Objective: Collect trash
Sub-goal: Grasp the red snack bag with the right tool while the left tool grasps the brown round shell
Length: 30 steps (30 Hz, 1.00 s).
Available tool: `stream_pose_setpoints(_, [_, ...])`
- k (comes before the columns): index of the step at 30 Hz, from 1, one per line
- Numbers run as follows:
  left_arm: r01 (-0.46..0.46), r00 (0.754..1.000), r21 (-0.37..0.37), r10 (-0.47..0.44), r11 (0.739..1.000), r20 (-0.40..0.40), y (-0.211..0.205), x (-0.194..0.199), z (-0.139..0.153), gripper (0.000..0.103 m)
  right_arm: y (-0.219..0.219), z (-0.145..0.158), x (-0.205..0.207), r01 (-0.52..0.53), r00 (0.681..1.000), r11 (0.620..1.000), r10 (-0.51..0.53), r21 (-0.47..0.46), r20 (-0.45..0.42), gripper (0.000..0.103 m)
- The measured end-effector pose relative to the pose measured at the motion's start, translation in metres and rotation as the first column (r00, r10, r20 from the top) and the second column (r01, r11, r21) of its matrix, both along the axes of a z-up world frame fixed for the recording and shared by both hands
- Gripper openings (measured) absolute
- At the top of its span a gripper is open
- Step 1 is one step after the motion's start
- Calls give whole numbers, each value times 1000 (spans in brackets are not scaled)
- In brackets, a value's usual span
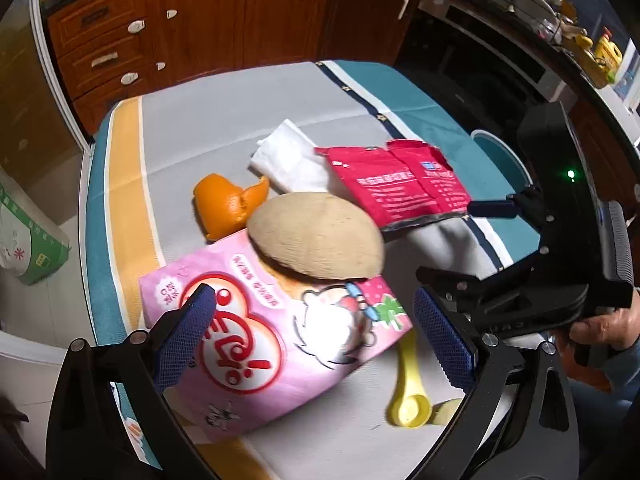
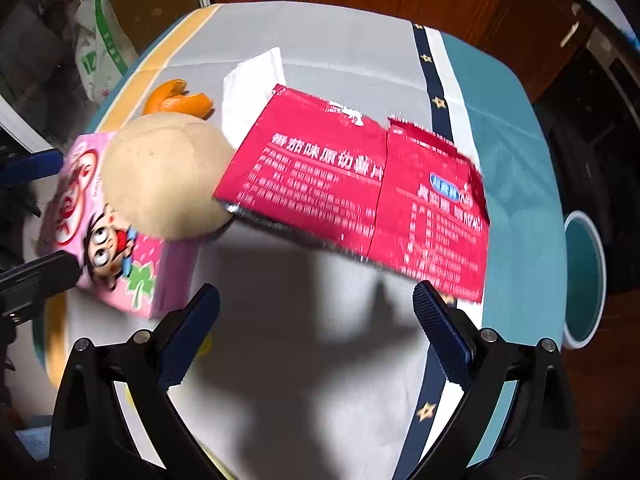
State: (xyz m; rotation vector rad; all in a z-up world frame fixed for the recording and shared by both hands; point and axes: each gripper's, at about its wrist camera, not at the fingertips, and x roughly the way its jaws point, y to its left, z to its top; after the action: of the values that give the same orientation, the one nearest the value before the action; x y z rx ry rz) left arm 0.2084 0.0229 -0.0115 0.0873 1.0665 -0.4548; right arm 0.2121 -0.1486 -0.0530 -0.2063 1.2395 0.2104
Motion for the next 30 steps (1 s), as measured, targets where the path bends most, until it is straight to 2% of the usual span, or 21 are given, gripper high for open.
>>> stream_pose_setpoints(3, [1,1000,3,-1,1000,-3,6,6,-4,99,0,-3,9,-4,1000,999,5,-32,22,93])
stream_pose_setpoints(9, [-2,999,-20,1,1000,-45,12,16,-11,99,6,-14,24,-36,999,998,37,-42,9,93])
stream_pose_setpoints(15, [2,997,-14,-3,1000,-71,8,24,-17,99,10,-22,33,-83,996,995,85,-55,40,92])
stream_pose_setpoints(17, [0,997,-14,-1,1000,-75,7,25,-17,99,7,-21,33,-92,994,995,95,-47,60,78])
stream_pose_setpoints(18, [0,997,-13,-1,1000,-77,6,26,-18,99,5,-21,33,-95,993,995,97,-44,60,63])
stream_pose_setpoints(19, [-1,997,-12,0,1000,-79,5,27,-18,99,4,-22,34,-96,993,995,98,-40,60,43])
stream_pose_setpoints(21, [-5,997,-8,5,1000,-82,3,29,-18,99,-2,-22,36,-91,995,996,91,-10,47,22])
stream_pose_setpoints(22, [-9,996,-9,8,1000,-84,3,29,-18,99,-6,-21,37,-81,996,997,81,2,48,15])
stream_pose_setpoints(24, [-14,996,-23,12,1000,-91,1,28,-18,99,-14,-16,37,-60,996,998,58,31,63,8])
stream_pose_setpoints(26, [-23,995,-31,20,999,-94,-1,28,-18,99,-23,-9,38,-34,997,996,29,87,66,6])
stream_pose_setpoints(30, [-46,995,-33,43,998,-88,-7,28,-19,99,-50,10,39,44,998,965,-57,259,41,5])
